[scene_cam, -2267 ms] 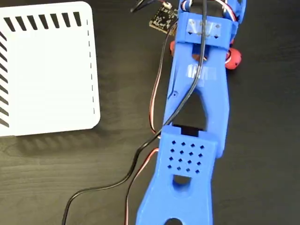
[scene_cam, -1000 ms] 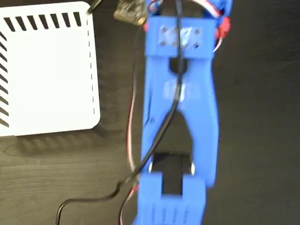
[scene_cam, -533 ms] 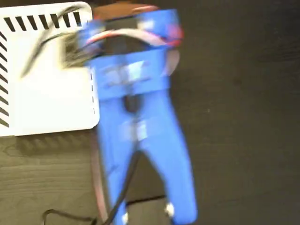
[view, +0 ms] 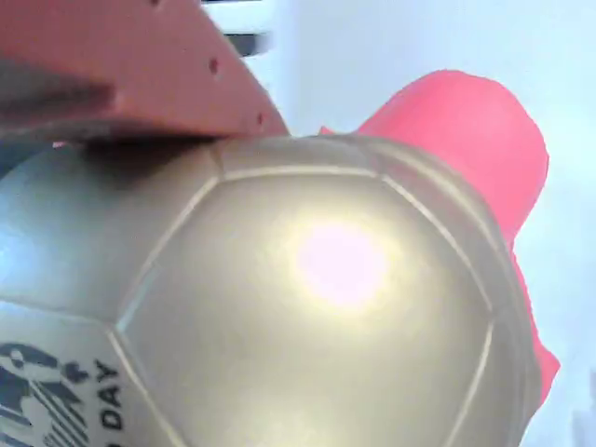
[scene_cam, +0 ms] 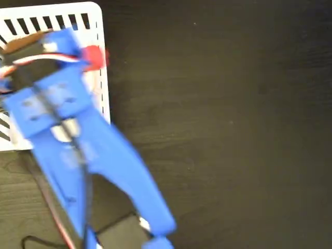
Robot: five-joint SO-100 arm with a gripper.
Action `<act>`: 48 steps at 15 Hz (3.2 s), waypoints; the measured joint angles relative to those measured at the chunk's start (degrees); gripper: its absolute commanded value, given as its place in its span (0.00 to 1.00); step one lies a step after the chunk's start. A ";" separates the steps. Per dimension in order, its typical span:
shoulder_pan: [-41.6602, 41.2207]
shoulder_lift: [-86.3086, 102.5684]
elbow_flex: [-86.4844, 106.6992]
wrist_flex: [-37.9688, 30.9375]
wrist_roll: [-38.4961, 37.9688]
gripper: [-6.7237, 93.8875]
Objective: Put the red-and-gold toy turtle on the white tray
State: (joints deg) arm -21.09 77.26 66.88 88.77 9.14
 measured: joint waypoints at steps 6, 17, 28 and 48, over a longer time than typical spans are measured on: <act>-0.62 -7.21 -4.75 -2.20 1.67 0.07; -0.62 -12.39 -6.15 -2.46 2.55 0.07; 0.18 -13.54 -6.15 -4.22 2.99 0.68; 2.29 0.35 5.36 -18.02 4.39 0.07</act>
State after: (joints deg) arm -18.81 77.61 72.25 70.75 13.54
